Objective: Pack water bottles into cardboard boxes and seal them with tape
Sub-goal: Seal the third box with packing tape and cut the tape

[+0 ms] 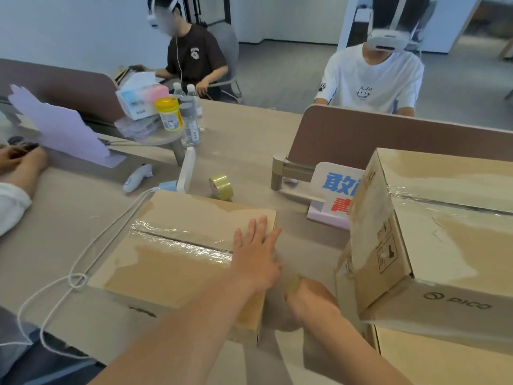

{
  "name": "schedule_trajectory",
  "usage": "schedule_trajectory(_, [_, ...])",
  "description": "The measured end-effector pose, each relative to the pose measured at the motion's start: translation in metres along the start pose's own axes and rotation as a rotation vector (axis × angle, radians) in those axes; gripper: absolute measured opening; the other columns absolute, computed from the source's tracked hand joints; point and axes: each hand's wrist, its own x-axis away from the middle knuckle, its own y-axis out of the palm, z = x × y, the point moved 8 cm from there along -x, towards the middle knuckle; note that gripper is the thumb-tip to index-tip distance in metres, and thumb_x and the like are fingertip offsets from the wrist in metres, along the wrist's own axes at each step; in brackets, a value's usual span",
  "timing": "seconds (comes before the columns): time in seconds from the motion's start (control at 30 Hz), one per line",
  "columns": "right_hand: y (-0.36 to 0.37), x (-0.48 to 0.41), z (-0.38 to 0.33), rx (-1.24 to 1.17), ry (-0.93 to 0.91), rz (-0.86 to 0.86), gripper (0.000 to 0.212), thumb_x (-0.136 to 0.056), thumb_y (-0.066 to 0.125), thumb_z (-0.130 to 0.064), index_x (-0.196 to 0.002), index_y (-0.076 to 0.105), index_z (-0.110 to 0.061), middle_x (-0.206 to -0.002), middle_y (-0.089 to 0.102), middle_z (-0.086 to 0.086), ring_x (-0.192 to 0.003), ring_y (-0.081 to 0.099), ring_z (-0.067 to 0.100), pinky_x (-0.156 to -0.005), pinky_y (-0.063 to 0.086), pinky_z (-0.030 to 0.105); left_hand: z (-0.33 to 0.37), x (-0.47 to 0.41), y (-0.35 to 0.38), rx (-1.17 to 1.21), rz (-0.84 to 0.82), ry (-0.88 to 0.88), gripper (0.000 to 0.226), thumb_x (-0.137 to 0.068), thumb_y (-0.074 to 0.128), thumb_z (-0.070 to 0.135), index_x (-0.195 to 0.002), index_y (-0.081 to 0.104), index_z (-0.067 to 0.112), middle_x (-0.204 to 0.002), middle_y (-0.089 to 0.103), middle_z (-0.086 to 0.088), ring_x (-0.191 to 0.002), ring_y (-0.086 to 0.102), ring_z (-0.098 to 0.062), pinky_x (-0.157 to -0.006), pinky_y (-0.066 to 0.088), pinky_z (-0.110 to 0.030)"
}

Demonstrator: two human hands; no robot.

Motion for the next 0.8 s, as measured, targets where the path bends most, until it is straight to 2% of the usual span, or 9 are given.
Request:
schedule_trajectory(0.17, [-0.006,-0.006,-0.005,0.029,-0.018,0.052,0.035,-0.091,0.043,-0.031,-0.112,0.066,-0.014,-0.123,0.063,0.006,-0.114,0.059,0.024,-0.089,0.045,0.027,-0.001,-0.002,0.001,0.007,0.001,-0.007,0.074,-0.093,0.047,0.039,-0.152,0.003,0.034,-0.159,-0.021,-0.001,-0.146,-0.020,-0.025,-0.116,-0.010,-0.050])
schedule_trajectory(0.27, [-0.006,-0.008,-0.006,0.052,-0.054,0.107,0.044,-0.091,0.042,-0.045,-0.113,0.066,-0.016,-0.122,0.064,0.004,-0.112,0.060,0.024,-0.090,0.046,0.028,-0.002,-0.002,0.002,0.007,-0.003,0.001,0.074,-0.093,0.047,0.038,-0.152,0.002,0.034,-0.159,-0.022,-0.001,-0.146,-0.021,-0.025,-0.116,-0.011,-0.049])
schedule_trajectory(0.5, [-0.002,-0.020,-0.012,0.085,-0.069,0.169,0.042,-0.090,0.043,-0.048,-0.104,0.069,-0.019,-0.111,0.068,0.002,-0.103,0.063,0.023,-0.083,0.048,0.028,-0.002,0.000,0.000,0.076,0.048,0.000,0.071,-0.092,0.048,0.034,-0.151,0.008,0.035,-0.160,-0.018,0.001,-0.146,-0.020,-0.022,-0.117,-0.012,-0.047])
schedule_trajectory(0.57, [0.003,-0.027,-0.013,0.118,-0.040,0.151,0.038,-0.090,0.045,-0.043,-0.105,0.069,-0.018,-0.111,0.068,0.001,-0.104,0.064,0.022,-0.082,0.048,0.028,-0.003,0.000,-0.003,0.091,0.063,-0.003,0.071,-0.091,0.049,0.031,-0.151,0.009,0.036,-0.160,-0.017,0.002,-0.146,-0.019,-0.022,-0.117,-0.012,-0.046])
schedule_trajectory(0.67, [0.015,-0.033,0.007,0.308,0.035,0.100,0.030,-0.088,0.047,-0.023,-0.110,0.065,-0.019,-0.114,0.067,-0.001,-0.109,0.062,0.019,-0.081,0.047,0.025,-0.002,0.002,-0.003,0.095,0.081,0.003,0.073,-0.090,0.049,0.025,-0.150,0.009,0.037,-0.160,-0.017,0.002,-0.147,-0.018,-0.021,-0.115,-0.014,-0.045])
schedule_trajectory(0.8, [0.013,-0.041,0.009,0.186,-0.006,0.201,0.025,-0.088,0.039,-0.028,-0.100,0.059,-0.019,-0.105,0.068,0.002,-0.101,0.064,0.023,-0.073,0.042,0.028,-0.003,0.002,-0.003,0.132,0.112,-0.011,0.076,-0.085,0.048,0.017,-0.149,0.013,0.038,-0.160,-0.015,0.003,-0.147,-0.017,-0.020,-0.115,-0.015,-0.044])
